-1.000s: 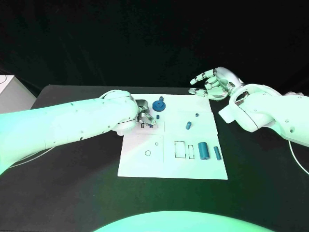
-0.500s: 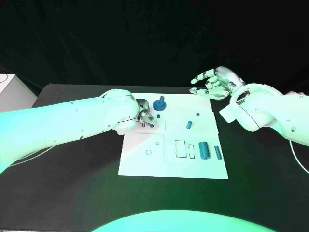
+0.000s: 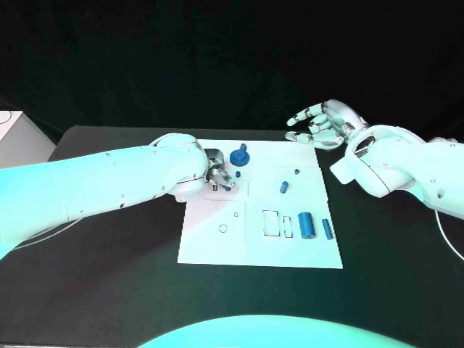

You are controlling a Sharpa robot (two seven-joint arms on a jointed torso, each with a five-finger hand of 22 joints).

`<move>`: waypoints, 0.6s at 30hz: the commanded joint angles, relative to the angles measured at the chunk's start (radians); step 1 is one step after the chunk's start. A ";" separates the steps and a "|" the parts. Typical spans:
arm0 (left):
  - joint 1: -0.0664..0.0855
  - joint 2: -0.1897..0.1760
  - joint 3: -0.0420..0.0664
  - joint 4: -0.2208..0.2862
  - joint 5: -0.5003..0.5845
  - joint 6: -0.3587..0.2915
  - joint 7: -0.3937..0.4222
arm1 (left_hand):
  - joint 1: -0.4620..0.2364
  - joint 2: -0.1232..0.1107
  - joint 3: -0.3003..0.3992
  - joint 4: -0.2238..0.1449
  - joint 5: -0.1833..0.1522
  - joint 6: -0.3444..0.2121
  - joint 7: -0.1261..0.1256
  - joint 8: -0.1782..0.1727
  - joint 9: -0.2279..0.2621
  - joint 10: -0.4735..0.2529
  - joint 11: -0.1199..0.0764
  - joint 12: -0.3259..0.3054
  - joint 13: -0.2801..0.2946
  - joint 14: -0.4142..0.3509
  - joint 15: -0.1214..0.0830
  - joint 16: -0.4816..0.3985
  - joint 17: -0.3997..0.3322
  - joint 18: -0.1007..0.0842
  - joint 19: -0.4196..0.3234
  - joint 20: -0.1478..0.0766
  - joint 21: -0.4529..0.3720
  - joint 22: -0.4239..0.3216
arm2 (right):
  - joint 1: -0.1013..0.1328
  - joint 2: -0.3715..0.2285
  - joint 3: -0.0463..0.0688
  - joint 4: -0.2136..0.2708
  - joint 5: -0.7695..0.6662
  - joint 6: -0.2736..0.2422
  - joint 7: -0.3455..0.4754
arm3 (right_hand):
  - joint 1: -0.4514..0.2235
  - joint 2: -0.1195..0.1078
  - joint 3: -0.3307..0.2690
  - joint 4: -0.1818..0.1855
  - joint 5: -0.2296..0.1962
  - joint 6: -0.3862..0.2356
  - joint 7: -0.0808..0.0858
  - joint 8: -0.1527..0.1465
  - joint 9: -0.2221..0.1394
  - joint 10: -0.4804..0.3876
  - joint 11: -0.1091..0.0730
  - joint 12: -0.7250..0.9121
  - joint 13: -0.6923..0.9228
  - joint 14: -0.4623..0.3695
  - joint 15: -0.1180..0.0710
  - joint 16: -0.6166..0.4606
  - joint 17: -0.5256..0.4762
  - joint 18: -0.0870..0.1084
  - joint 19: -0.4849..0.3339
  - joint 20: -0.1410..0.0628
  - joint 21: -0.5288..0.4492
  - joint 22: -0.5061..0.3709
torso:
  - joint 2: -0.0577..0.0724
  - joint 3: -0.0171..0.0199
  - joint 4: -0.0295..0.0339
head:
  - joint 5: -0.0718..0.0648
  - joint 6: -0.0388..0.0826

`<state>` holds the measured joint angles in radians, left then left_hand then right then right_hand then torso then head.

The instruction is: Assemble the parts on the task board

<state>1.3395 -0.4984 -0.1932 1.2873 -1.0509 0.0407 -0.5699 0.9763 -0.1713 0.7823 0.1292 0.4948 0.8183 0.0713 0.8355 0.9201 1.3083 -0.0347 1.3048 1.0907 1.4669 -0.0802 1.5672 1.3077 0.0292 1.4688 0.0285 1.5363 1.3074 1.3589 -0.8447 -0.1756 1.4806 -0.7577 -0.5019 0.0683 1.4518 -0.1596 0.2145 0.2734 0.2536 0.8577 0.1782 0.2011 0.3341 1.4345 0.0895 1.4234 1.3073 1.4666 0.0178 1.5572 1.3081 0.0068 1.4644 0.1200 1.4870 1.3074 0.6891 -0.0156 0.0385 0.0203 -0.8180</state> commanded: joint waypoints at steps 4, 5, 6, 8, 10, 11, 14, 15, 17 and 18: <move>-0.004 0.002 -0.003 0.002 0.009 0.033 0.000 | 0.004 0.014 0.163 -0.163 0.001 0.044 -0.037 0.003 0.024 0.008 -0.002 0.002 -0.001 0.104 -0.009 0.004 0.263 -0.011 0.054 -0.006 0.004 0.189 | 0.000 0.001 0.000 -0.001 -0.010 0.014 0.002 | -0.006 -0.003 0.005 0.002 0.004 -0.007 -0.003 0.005 0.001 0.000 0.000 0.005 0.134 0.094 -0.005 -0.004 0.228 0.011 0.075 -0.005 0.004 0.230 | 0.000 0.0003 -0.0005 | 0.000 0.000; -0.004 0.002 -0.003 0.002 0.010 0.033 0.000 | 0.004 0.014 0.163 -0.163 0.001 0.044 -0.037 0.003 0.024 0.008 -0.002 0.002 -0.001 0.104 -0.009 0.004 0.263 -0.011 0.054 -0.006 0.004 0.189 | 0.000 0.001 0.000 -0.001 -0.010 0.014 0.002 | -0.006 -0.003 0.005 0.002 0.004 -0.007 -0.003 0.005 0.001 0.000 0.000 0.005 0.134 0.094 -0.005 -0.004 0.228 0.011 0.075 -0.005 0.004 0.230 | 0.001 0.0004 -0.0005 | 0.000 -0.001; -0.004 0.003 -0.003 0.001 0.010 0.034 0.000 | 0.004 0.014 0.163 -0.163 0.001 0.044 -0.037 0.003 0.024 0.008 -0.002 0.002 -0.001 0.104 -0.009 0.004 0.263 -0.011 0.054 -0.006 0.004 0.189 | 0.000 0.001 0.000 -0.001 -0.010 0.014 0.002 | -0.006 -0.003 0.005 0.002 0.004 -0.007 -0.003 0.005 0.001 0.000 0.000 0.005 0.134 0.094 -0.005 -0.004 0.228 0.011 0.075 -0.005 0.004 0.230 | 0.001 0.0005 -0.0004 | 0.000 -0.001; -0.004 0.004 -0.003 -0.001 0.010 0.035 0.000 | 0.004 0.014 0.163 -0.163 0.001 0.044 -0.037 0.003 0.024 0.008 -0.002 0.002 -0.001 0.104 -0.009 0.004 0.263 -0.011 0.054 -0.006 0.004 0.189 | 0.000 0.001 0.000 -0.001 -0.010 0.014 0.002 | -0.006 -0.003 0.005 0.002 0.004 -0.007 -0.003 0.005 0.001 0.000 0.000 0.005 0.134 0.094 -0.005 -0.004 0.228 0.011 0.075 -0.005 0.004 0.230 | 0.001 0.0005 0.0001 | 0.000 -0.001; -0.004 0.005 -0.003 -0.002 0.010 0.036 0.000 | 0.003 0.014 0.163 -0.164 0.000 0.044 -0.037 0.002 0.024 0.008 -0.002 0.001 -0.002 0.104 -0.010 0.004 0.263 -0.012 0.054 -0.006 0.005 0.190 | 0.000 0.001 0.000 -0.001 -0.010 0.015 0.002 | -0.006 -0.003 0.005 0.002 0.004 -0.007 -0.003 0.005 0.001 0.000 0.000 0.005 0.134 0.094 -0.005 -0.004 0.228 0.011 0.075 -0.005 0.004 0.230 | 0.001 0.0006 -0.0001 | 0.000 -0.002; -0.004 0.005 -0.003 -0.002 0.010 0.037 0.000 | 0.003 0.014 0.163 -0.164 0.000 0.044 -0.037 0.002 0.024 0.008 -0.002 0.001 -0.002 0.104 -0.010 0.004 0.263 -0.012 0.054 -0.006 0.005 0.190 | 0.000 0.001 0.000 -0.001 -0.010 0.015 0.002 | -0.006 -0.003 0.005 0.002 0.004 -0.007 -0.003 0.005 0.001 0.000 0.000 0.005 0.134 0.094 -0.005 -0.004 0.228 0.011 0.075 -0.005 0.004 0.230 | 0.001 0.0005 0.0001 | 0.000 -0.003; -0.004 0.006 -0.003 -0.003 0.010 0.039 0.000 | 0.003 0.014 0.163 -0.164 0.000 0.044 -0.037 0.002 0.024 0.008 -0.002 0.001 -0.002 0.104 -0.010 0.004 0.263 -0.012 0.054 -0.006 0.005 0.190 | 0.000 0.002 0.000 -0.001 -0.010 0.015 0.002 | -0.006 -0.003 0.005 0.002 0.004 -0.007 -0.003 0.005 0.001 0.000 0.000 0.005 0.134 0.094 -0.005 -0.004 0.228 0.011 0.075 -0.005 0.004 0.230 | 0.001 0.0003 0.0002 | 0.001 -0.005; -0.004 0.006 -0.003 -0.003 0.010 0.040 0.000 | 0.003 0.014 0.163 -0.164 0.000 0.044 -0.037 0.002 0.024 0.008 -0.002 0.001 -0.002 0.104 -0.010 0.004 0.263 -0.012 0.054 -0.006 0.005 0.190 | 0.000 0.002 0.000 -0.001 -0.010 0.015 0.002 | -0.006 -0.003 0.005 0.002 0.004 -0.007 -0.003 0.005 0.001 0.000 0.000 0.005 0.134 0.094 -0.005 -0.004 0.228 0.011 0.075 -0.005 0.004 0.230 | 0.001 0.0001 0.0003 | 0.001 -0.005; -0.004 0.006 -0.003 -0.003 0.010 0.043 0.000 | 0.003 0.014 0.163 -0.164 0.000 0.044 -0.037 0.002 0.024 0.008 -0.002 0.001 -0.002 0.104 -0.010 0.004 0.263 -0.012 0.054 -0.006 0.005 0.190 | 0.000 0.002 0.000 -0.001 -0.010 0.016 0.002 | -0.006 -0.003 0.005 0.002 0.004 -0.007 -0.003 0.005 0.001 0.000 0.000 0.005 0.134 0.094 -0.005 -0.004 0.228 0.011 0.075 -0.005 0.004 0.230 | 0.001 0.0001 0.0001 | 0.000 -0.006; -0.004 0.006 -0.003 -0.003 0.010 0.044 0.000 | 0.003 0.014 0.163 -0.164 0.000 0.044 -0.037 0.002 0.024 0.009 -0.002 0.001 -0.001 0.104 -0.010 0.004 0.263 -0.012 0.054 -0.007 0.004 0.189 | 0.000 0.003 0.000 -0.001 -0.010 0.016 0.002 | -0.006 -0.003 0.005 0.002 0.004 -0.007 -0.003 0.005 0.001 0.000 0.000 0.005 0.134 0.094 -0.005 -0.004 0.228 0.011 0.075 -0.005 0.004 0.230 | 0.001 0.0001 0.0001 | 0.000 -0.006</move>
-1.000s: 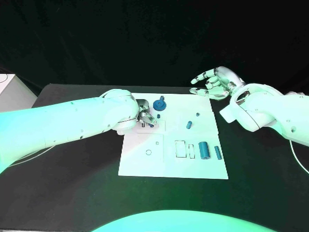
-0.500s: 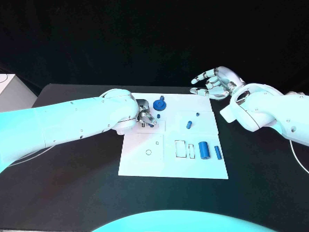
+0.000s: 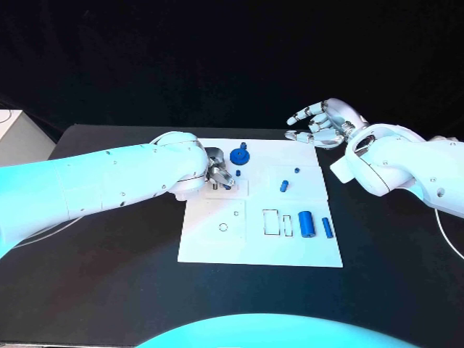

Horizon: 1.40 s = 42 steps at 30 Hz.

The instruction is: Assemble the parts on the task board

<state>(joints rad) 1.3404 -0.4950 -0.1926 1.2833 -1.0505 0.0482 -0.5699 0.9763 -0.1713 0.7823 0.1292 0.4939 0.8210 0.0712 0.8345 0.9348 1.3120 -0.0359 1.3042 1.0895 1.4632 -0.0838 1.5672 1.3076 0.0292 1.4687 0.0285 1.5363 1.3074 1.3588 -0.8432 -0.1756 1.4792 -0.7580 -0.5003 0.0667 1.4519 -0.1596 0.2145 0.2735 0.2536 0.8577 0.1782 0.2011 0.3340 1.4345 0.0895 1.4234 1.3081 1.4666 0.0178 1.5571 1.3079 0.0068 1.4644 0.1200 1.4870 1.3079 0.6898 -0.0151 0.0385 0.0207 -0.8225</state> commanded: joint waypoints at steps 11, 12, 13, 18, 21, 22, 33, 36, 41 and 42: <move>-0.005 0.007 -0.003 -0.001 0.012 0.075 -0.002 | 0.001 0.013 0.162 -0.164 -0.002 0.041 -0.037 0.003 0.009 0.003 0.000 -0.001 -0.004 0.108 -0.006 0.004 0.263 -0.012 0.054 -0.007 0.005 0.190 | 0.000 0.002 0.000 0.000 -0.010 0.015 0.003 | -0.011 -0.005 0.010 0.003 0.005 -0.007 -0.003 0.009 0.002 0.002 -0.001 0.006 0.134 0.094 -0.005 -0.005 0.226 0.012 0.074 -0.006 0.002 0.228 | -0.001 -0.0001 -0.0012 | 0.000 -0.007; -0.005 0.008 -0.003 -0.001 0.013 0.082 -0.001 | 0.001 0.012 0.160 -0.164 -0.004 0.041 -0.037 0.002 0.009 0.004 0.000 -0.001 -0.003 0.108 -0.006 0.004 0.263 -0.012 0.054 -0.007 0.005 0.190 | 0.000 0.002 0.000 0.000 -0.010 0.015 0.003 | -0.011 -0.005 0.010 0.003 0.005 -0.007 -0.003 0.009 0.002 0.002 -0.001 0.006 0.134 0.094 -0.005 -0.005 0.226 0.012 0.074 -0.006 0.002 0.228 | 0.000 -0.0001 -0.0013 | 0.000 -0.008; -0.005 0.008 -0.003 -0.001 0.014 0.085 -0.001 | 0.001 0.012 0.160 -0.164 -0.005 0.040 -0.037 0.002 0.009 0.004 0.000 -0.001 -0.004 0.108 -0.006 0.004 0.263 -0.012 0.055 -0.007 0.005 0.191 | 0.000 0.002 0.000 0.000 -0.010 0.015 0.003 | -0.011 -0.005 0.010 0.003 0.005 -0.007 -0.003 0.009 0.002 0.002 -0.001 0.006 0.134 0.094 -0.005 -0.005 0.226 0.012 0.074 -0.006 0.002 0.228 | 0.000 0.0000 -0.0013 | 0.000 -0.008; -0.005 0.011 -0.003 0.000 0.015 0.087 0.001 | 0.000 0.011 0.158 -0.164 -0.007 0.040 -0.037 0.002 0.009 0.003 0.000 -0.002 -0.006 0.108 -0.006 0.004 0.263 -0.012 0.054 -0.007 0.005 0.190 | 0.000 0.002 0.000 0.000 -0.010 0.016 0.003 | -0.012 -0.006 0.011 0.003 0.005 -0.007 -0.003 0.009 0.002 0.002 -0.001 0.006 0.134 0.094 -0.005 -0.005 0.226 0.012 0.074 -0.006 0.001 0.228 | 0.000 0.0000 -0.0008 | -0.001 -0.008; -0.005 0.013 -0.003 -0.001 0.011 0.081 0.001 | 0.000 0.011 0.158 -0.164 -0.008 0.040 -0.037 0.001 0.009 0.002 0.000 -0.003 -0.008 0.108 -0.006 0.004 0.263 -0.012 0.054 -0.007 0.005 0.190 | 0.000 0.002 0.000 0.001 -0.010 0.016 0.003 | -0.012 -0.006 0.011 0.003 0.005 -0.007 -0.003 0.009 0.002 0.002 -0.001 0.006 0.134 0.094 -0.005 -0.005 0.226 0.012 0.074 -0.006 0.001 0.228 | 0.000 -0.0001 -0.0004 | -0.002 -0.008; -0.005 0.014 -0.003 -0.002 0.010 0.080 0.001 | 0.000 0.011 0.158 -0.164 -0.008 0.040 -0.037 0.001 0.009 0.002 0.000 -0.003 -0.008 0.108 -0.006 0.004 0.263 -0.012 0.054 -0.007 0.005 0.190 | 0.000 0.002 0.000 0.001 -0.010 0.015 0.003 | -0.012 -0.006 0.011 0.003 0.005 -0.007 -0.003 0.009 0.002 0.002 -0.001 0.006 0.134 0.094 -0.005 -0.005 0.226 0.012 0.074 -0.006 0.001 0.228 | 0.000 -0.0001 -0.0004 | -0.002 -0.008; -0.005 0.020 -0.003 -0.010 0.006 0.088 -0.007 | 0.000 0.012 0.157 -0.164 -0.010 0.039 -0.037 0.000 0.008 0.002 0.000 -0.004 -0.008 0.108 -0.006 0.004 0.263 -0.012 0.054 -0.007 0.004 0.189 | 0.000 0.001 0.000 0.001 -0.010 0.015 0.004 | -0.012 -0.006 0.011 0.003 0.005 -0.007 -0.003 0.009 0.002 0.002 -0.001 0.006 0.134 0.094 -0.005 -0.005 0.226 0.012 0.074 -0.006 0.001 0.228 | 0.000 0.0006 -0.0005 | -0.002 -0.012; -0.005 0.021 -0.003 -0.012 0.005 0.098 -0.011 | 0.000 0.012 0.156 -0.164 -0.011 0.039 -0.037 0.000 0.008 0.002 0.000 -0.004 -0.008 0.108 -0.006 0.004 0.263 -0.012 0.054 -0.007 0.004 0.189 | 0.000 0.001 0.000 0.001 -0.010 0.015 0.004 | -0.012 -0.006 0.011 0.003 0.005 -0.007 -0.003 0.009 0.002 0.002 -0.001 0.006 0.134 0.094 -0.005 -0.005 0.226 0.012 0.074 -0.006 0.001 0.228 | 0.000 0.0002 -0.0009 | -0.002 -0.013; -0.004 0.021 -0.003 -0.019 0.006 0.123 -0.022 | -0.002 0.011 0.152 -0.163 -0.013 0.039 -0.036 -0.001 0.008 0.004 0.000 -0.003 -0.007 0.108 -0.006 0.004 0.263 -0.012 0.054 -0.007 0.004 0.189 | 0.000 0.000 0.000 0.002 -0.010 0.015 0.003 | -0.014 -0.005 0.013 0.003 0.006 -0.008 -0.004 0.010 0.003 0.002 -0.001 0.007 0.134 0.094 -0.006 -0.005 0.226 0.012 0.074 -0.006 0.001 0.228 | -0.001 0.0003 -0.0003 | -0.003 -0.014; -0.004 0.021 -0.003 -0.020 0.007 0.129 -0.024 | -0.002 0.011 0.152 -0.163 -0.013 0.039 -0.036 -0.001 0.008 0.004 0.000 -0.003 -0.007 0.108 -0.006 0.004 0.263 -0.012 0.054 -0.007 0.004 0.189 | 0.000 0.000 0.000 0.003 -0.010 0.015 0.003 | -0.014 -0.005 0.013 0.003 0.006 -0.008 -0.004 0.010 0.003 0.002 -0.001 0.007 0.134 0.094 -0.006 -0.005 0.226 0.012 0.074 -0.006 0.001 0.228 | -0.001 0.0002 -0.0003 | -0.003 -0.014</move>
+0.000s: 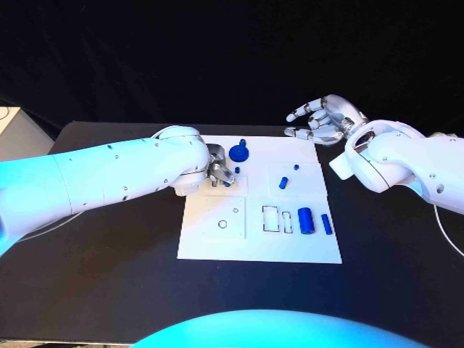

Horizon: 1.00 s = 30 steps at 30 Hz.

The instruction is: Assemble the parts on the task board

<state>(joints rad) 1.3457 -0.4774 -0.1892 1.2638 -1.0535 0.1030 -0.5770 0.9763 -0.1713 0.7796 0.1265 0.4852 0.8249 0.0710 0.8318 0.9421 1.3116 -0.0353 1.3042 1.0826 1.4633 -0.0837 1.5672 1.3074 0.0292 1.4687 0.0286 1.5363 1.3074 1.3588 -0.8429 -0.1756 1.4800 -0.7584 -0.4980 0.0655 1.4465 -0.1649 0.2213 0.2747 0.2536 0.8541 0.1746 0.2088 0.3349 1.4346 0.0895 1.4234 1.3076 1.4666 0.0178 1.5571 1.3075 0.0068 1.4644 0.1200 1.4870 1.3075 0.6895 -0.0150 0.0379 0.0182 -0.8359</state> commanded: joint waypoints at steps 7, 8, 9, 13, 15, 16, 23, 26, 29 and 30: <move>-0.010 0.005 -0.007 -0.007 0.017 0.098 -0.026 | -0.014 0.010 0.126 -0.148 -0.008 0.040 -0.039 0.001 -0.001 0.010 -0.001 -0.002 0.002 0.108 -0.006 0.004 0.263 -0.011 0.053 -0.007 0.004 0.189 | 0.000 -0.001 0.000 0.002 -0.009 0.013 0.004 | -0.009 0.000 0.006 0.002 0.006 -0.004 0.000 0.003 0.002 0.002 -0.001 0.007 0.135 0.094 -0.006 -0.005 0.226 0.012 0.074 -0.006 0.001 0.228 | 0.000 -0.0005 0.0001 | -0.001 -0.001; -0.010 0.005 -0.007 -0.007 0.018 0.099 -0.027 | -0.019 0.009 0.113 -0.142 -0.008 0.040 -0.040 -0.001 -0.001 0.010 -0.002 -0.003 0.001 0.108 -0.006 0.004 0.263 -0.012 0.054 -0.007 0.004 0.190 | 0.000 -0.002 0.000 0.003 -0.009 0.013 0.004 | -0.009 0.000 0.006 0.002 0.006 -0.004 0.000 0.003 0.002 0.002 -0.001 0.007 0.135 0.094 -0.006 -0.005 0.226 0.012 0.074 -0.006 0.001 0.228 | 0.000 -0.0007 -0.0001 | -0.001 -0.001; -0.010 0.005 -0.007 -0.008 0.018 0.100 -0.028 | -0.022 0.009 0.102 -0.137 -0.009 0.041 -0.041 -0.001 -0.002 0.011 -0.003 -0.003 0.000 0.108 -0.007 0.004 0.263 -0.012 0.054 -0.007 0.004 0.190 | 0.000 -0.002 0.000 0.003 -0.009 0.012 0.004 | -0.009 0.000 0.006 0.002 0.006 -0.004 0.000 0.003 0.002 0.002 -0.001 0.007 0.135 0.094 -0.006 -0.005 0.226 0.012 0.074 -0.006 0.001 0.228 | 0.000 -0.0006 -0.0001 | -0.001 -0.001; -0.009 0.007 -0.007 -0.012 0.020 0.098 -0.032 | -0.045 0.009 0.045 -0.104 -0.014 0.045 -0.046 -0.007 -0.005 0.011 -0.005 -0.005 -0.001 0.108 -0.009 0.004 0.263 -0.012 0.054 -0.008 0.003 0.189 | 0.000 -0.003 0.000 0.004 -0.009 0.013 0.004 | -0.009 0.000 0.006 0.002 0.006 -0.004 0.000 0.003 0.002 0.002 -0.001 0.007 0.135 0.094 -0.006 -0.005 0.226 0.012 0.074 -0.006 0.001 0.228 | 0.000 -0.0002 -0.0001 | -0.001 -0.001; -0.009 0.009 -0.007 -0.014 0.020 0.095 -0.033 | -0.049 0.009 0.020 -0.094 -0.017 0.048 -0.047 -0.008 -0.007 0.010 -0.007 -0.006 -0.002 0.108 -0.010 0.004 0.263 -0.011 0.054 -0.009 0.003 0.189 | 0.000 -0.003 0.000 0.004 -0.009 0.013 0.004 | -0.009 0.000 0.006 0.002 0.006 -0.004 0.000 0.003 0.002 0.002 -0.001 0.007 0.135 0.094 -0.006 -0.005 0.226 0.012 0.074 -0.006 0.001 0.228 | -0.001 -0.0005 0.0000 | -0.002 0.000; -0.009 0.010 -0.007 -0.016 0.021 0.092 -0.033 | -0.052 0.010 0.001 -0.084 -0.019 0.050 -0.048 -0.010 -0.008 0.009 -0.007 -0.006 -0.003 0.108 -0.011 0.004 0.263 -0.012 0.054 -0.010 0.002 0.189 | 0.000 -0.003 0.000 0.004 -0.009 0.013 0.004 | -0.009 0.000 0.006 0.002 0.006 -0.004 0.000 0.003 0.002 0.002 -0.001 0.007 0.135 0.094 -0.006 -0.005 0.226 0.012 0.074 -0.006 0.001 0.228 | -0.001 -0.0003 0.0003 | -0.002 0.000; -0.009 0.013 -0.007 -0.027 0.019 0.089 -0.036 | -0.054 0.012 -0.022 -0.072 -0.023 0.053 -0.049 -0.012 -0.010 0.009 -0.008 -0.005 -0.001 0.108 -0.011 0.004 0.263 -0.012 0.054 -0.011 0.002 0.189 | 0.000 -0.005 0.000 0.007 -0.009 0.013 0.003 | -0.009 0.000 0.006 0.002 0.006 -0.004 0.000 0.003 0.002 0.002 -0.001 0.007 0.135 0.094 -0.006 -0.005 0.226 0.012 0.074 -0.006 0.001 0.228 | 0.000 0.0000 0.0000 | -0.004 0.001; -0.009 0.014 -0.007 -0.031 0.018 0.088 -0.036 | -0.022 0.026 -0.019 -0.086 -0.017 0.050 -0.052 -0.015 -0.010 0.008 -0.011 -0.005 -0.001 0.108 -0.014 0.004 0.263 -0.012 0.055 -0.012 0.003 0.191 | 0.000 -0.006 0.000 0.008 -0.009 0.013 0.003 | -0.012 -0.001 0.008 0.003 0.006 -0.005 0.000 0.004 0.002 0.002 -0.001 0.007 0.134 0.094 -0.006 -0.006 0.225 0.012 0.074 -0.007 0.000 0.228 | 0.000 0.0004 -0.0004 | -0.004 0.002; -0.009 0.014 -0.007 -0.034 0.017 0.089 -0.037 | 0.004 0.039 0.001 -0.100 -0.011 0.044 -0.050 -0.018 -0.010 0.007 -0.011 -0.006 0.000 0.108 -0.014 0.004 0.263 -0.012 0.054 -0.013 0.002 0.190 | 0.000 -0.006 0.000 0.008 -0.009 0.014 0.002 | -0.012 -0.001 0.008 0.003 0.006 -0.005 0.000 0.004 0.002 0.002 -0.001 0.007 0.134 0.094 -0.006 -0.006 0.225 0.012 0.074 -0.007 0.000 0.228 | -0.001 0.0002 -0.0008 | -0.004 0.001; -0.009 0.014 -0.007 -0.035 0.017 0.089 -0.037 | 0.013 0.041 0.014 -0.107 -0.009 0.043 -0.048 -0.018 -0.010 0.007 -0.010 -0.006 0.000 0.108 -0.014 0.004 0.263 -0.012 0.055 -0.013 0.002 0.190 | 0.000 -0.007 0.000 0.008 -0.009 0.015 0.002 | -0.012 -0.001 0.008 0.003 0.006 -0.005 0.000 0.004 0.002 0.002 -0.001 0.007 0.134 0.094 -0.006 -0.006 0.225 0.012 0.074 -0.007 0.000 0.228 | -0.001 -0.0002 -0.0007 | -0.004 0.001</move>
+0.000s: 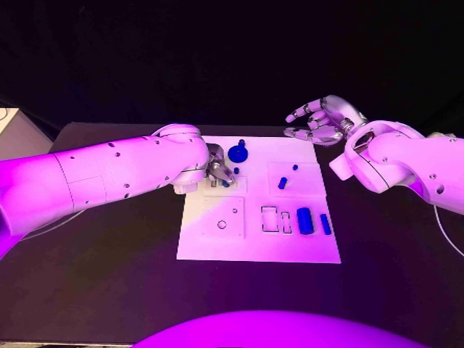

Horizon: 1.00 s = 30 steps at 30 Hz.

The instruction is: Assemble the parts on the task board

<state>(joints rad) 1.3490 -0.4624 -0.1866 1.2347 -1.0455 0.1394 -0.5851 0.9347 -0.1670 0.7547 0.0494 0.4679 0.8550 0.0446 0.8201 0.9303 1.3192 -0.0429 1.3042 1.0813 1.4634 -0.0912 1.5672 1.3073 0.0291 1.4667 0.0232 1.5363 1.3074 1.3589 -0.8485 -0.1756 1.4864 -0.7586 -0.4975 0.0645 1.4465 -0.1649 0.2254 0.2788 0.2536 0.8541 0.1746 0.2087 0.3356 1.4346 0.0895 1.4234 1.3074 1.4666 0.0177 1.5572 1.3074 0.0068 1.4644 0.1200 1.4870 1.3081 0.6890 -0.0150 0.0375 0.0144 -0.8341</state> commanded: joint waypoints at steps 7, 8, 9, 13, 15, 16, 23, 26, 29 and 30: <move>-0.013 0.000 -0.009 -0.012 0.008 0.054 -0.029 | 0.062 0.036 0.064 -0.039 0.015 0.014 -0.020 -0.004 0.004 0.001 -0.001 -0.004 0.005 0.107 -0.005 0.004 0.263 -0.012 0.059 -0.008 0.004 0.194 | 0.000 -0.001 0.000 0.002 -0.009 0.017 0.002 | -0.012 -0.001 0.004 -0.001 0.006 -0.005 0.000 0.004 0.001 0.002 -0.001 0.007 0.135 0.094 -0.006 -0.006 0.225 0.012 0.074 -0.007 0.000 0.228 | -0.001 -0.0008 0.0016 | -0.002 0.000; -0.013 0.000 -0.009 -0.013 0.008 0.055 -0.029 | 0.064 0.036 0.074 -0.042 0.016 0.015 -0.020 -0.003 0.006 0.002 -0.001 -0.004 0.006 0.107 -0.005 0.004 0.263 -0.012 0.059 -0.008 0.004 0.194 | 0.000 -0.001 0.000 0.002 -0.009 0.017 0.002 | -0.012 -0.001 0.004 -0.001 0.006 -0.005 0.000 0.004 0.001 0.002 -0.001 0.007 0.135 0.094 -0.006 -0.006 0.225 0.012 0.074 -0.007 0.000 0.228 | -0.001 -0.0004 0.0017 | -0.002 -0.001; -0.013 0.000 -0.009 -0.014 0.008 0.057 -0.029 | 0.066 0.036 0.086 -0.046 0.017 0.016 -0.019 -0.001 0.007 0.003 -0.001 -0.003 0.008 0.107 -0.005 0.004 0.263 -0.012 0.058 -0.008 0.003 0.193 | 0.000 -0.001 0.000 0.003 -0.009 0.017 0.002 | -0.012 -0.001 0.004 -0.001 0.006 -0.005 0.000 0.004 0.001 0.002 -0.001 0.007 0.135 0.094 -0.006 -0.006 0.225 0.012 0.074 -0.007 0.000 0.228 | -0.001 -0.0004 0.0016 | -0.002 -0.001; -0.013 0.002 -0.009 -0.015 0.006 0.067 -0.031 | 0.068 0.036 0.105 -0.052 0.017 0.020 -0.019 0.003 0.010 0.006 -0.001 -0.001 0.011 0.107 -0.005 0.004 0.263 -0.013 0.060 -0.008 0.005 0.196 | 0.000 -0.001 0.000 0.003 -0.010 0.017 0.002 | -0.012 -0.001 0.004 -0.001 0.006 -0.005 0.000 0.004 0.001 0.002 -0.001 0.007 0.135 0.094 -0.006 -0.006 0.225 0.012 0.074 -0.007 0.000 0.228 | 0.000 -0.0013 0.0015 | -0.001 -0.002; -0.012 0.003 -0.009 -0.017 0.004 0.074 -0.032 | 0.069 0.036 0.110 -0.055 0.018 0.022 -0.020 0.005 0.011 0.009 -0.001 0.002 0.015 0.107 -0.005 0.004 0.263 -0.013 0.061 -0.008 0.005 0.198 | 0.000 -0.001 0.000 0.003 -0.010 0.017 0.002 | -0.012 -0.001 0.004 -0.001 0.006 -0.005 0.000 0.004 0.001 0.002 -0.001 0.007 0.135 0.094 -0.006 -0.006 0.225 0.012 0.074 -0.007 0.000 0.228 | -0.001 -0.0014 0.0014 | -0.001 -0.002; -0.012 0.003 -0.009 -0.017 0.003 0.077 -0.033 | 0.068 0.035 0.112 -0.056 0.019 0.023 -0.020 0.006 0.012 0.011 -0.001 0.003 0.016 0.107 -0.005 0.004 0.263 -0.014 0.062 -0.008 0.006 0.199 | 0.000 -0.001 0.000 0.003 -0.010 0.017 0.002 | -0.012 -0.001 0.004 -0.001 0.006 -0.005 0.000 0.004 0.001 0.002 -0.001 0.007 0.135 0.094 -0.006 -0.006 0.225 0.012 0.074 -0.007 0.000 0.228 | -0.001 -0.0013 0.0013 | 0.000 -0.003; -0.012 0.003 -0.009 -0.022 -0.001 0.099 -0.036 | 0.054 0.036 0.120 -0.051 0.018 0.039 -0.024 0.013 0.014 0.025 -0.004 0.011 0.027 0.107 -0.007 0.004 0.263 -0.015 0.066 -0.008 0.009 0.205 | 0.000 -0.002 0.000 0.003 -0.011 0.017 0.001 | -0.012 -0.001 0.004 -0.001 0.006 -0.005 0.000 0.004 0.001 0.002 -0.001 0.007 0.135 0.094 -0.006 -0.006 0.225 0.012 0.074 -0.007 0.000 0.228 | -0.001 -0.0008 0.0014 | 0.002 -0.002; -0.012 0.004 -0.009 -0.024 -0.001 0.107 -0.037 | 0.048 0.036 0.118 -0.048 0.016 0.044 -0.025 0.015 0.015 0.029 -0.005 0.013 0.030 0.107 -0.008 0.004 0.263 -0.015 0.067 -0.008 0.009 0.206 | 0.000 -0.002 0.000 0.002 -0.012 0.017 0.001 | -0.012 -0.001 0.004 -0.001 0.006 -0.005 0.000 0.004 0.001 0.002 -0.001 0.007 0.135 0.094 -0.006 -0.006 0.225 0.012 0.074 -0.007 0.000 0.228 | 0.000 -0.0009 0.0015 | 0.001 -0.002; -0.012 0.005 -0.009 -0.025 -0.001 0.113 -0.038 | 0.044 0.038 0.115 -0.045 0.014 0.048 -0.027 0.016 0.015 0.032 -0.006 0.014 0.031 0.107 -0.008 0.004 0.263 -0.015 0.067 -0.009 0.009 0.207 | 0.000 -0.002 0.000 0.002 -0.012 0.018 0.000 | -0.012 -0.001 0.004 -0.001 0.006 -0.005 0.000 0.004 0.001 0.002 -0.001 0.007 0.135 0.094 -0.006 -0.006 0.225 0.012 0.074 -0.007 0.000 0.228 | 0.000 -0.0009 0.0013 | 0.002 -0.003; -0.012 0.006 -0.009 -0.026 -0.001 0.115 -0.038 | 0.041 0.040 0.114 -0.043 0.013 0.051 -0.028 0.017 0.015 0.035 -0.007 0.015 0.034 0.107 -0.009 0.004 0.263 -0.016 0.068 -0.009 0.010 0.208 | 0.000 -0.002 0.000 0.002 -0.012 0.018 0.000 | -0.012 -0.001 0.004 -0.001 0.006 -0.005 0.000 0.004 0.001 0.002 -0.001 0.007 0.135 0.094 -0.006 -0.006 0.225 0.012 0.074 -0.007 0.000 0.228 | 0.000 -0.0009 0.0007 | 0.002 -0.003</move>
<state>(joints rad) 1.3515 -0.4526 -0.1837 1.2151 -1.0430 0.1739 -0.5810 0.9384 -0.1703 0.7869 0.0816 0.4815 0.8652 0.0499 0.8300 0.9421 1.3479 -0.0501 1.3158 1.1143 1.4669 -0.0946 1.5672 1.3073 0.0292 1.4686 0.0214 1.5403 1.3074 1.3589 -0.8504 -0.1756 1.4874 -0.7595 -0.4936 0.0618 1.4464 -0.1650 0.2254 0.2789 0.2536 0.8541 0.1746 0.2087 0.3356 1.4346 0.0895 1.4250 1.3073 1.4666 0.0177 1.5571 1.3081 0.0068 1.4644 0.1200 1.4870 1.3076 0.6884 -0.0158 0.0388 0.0160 -0.8363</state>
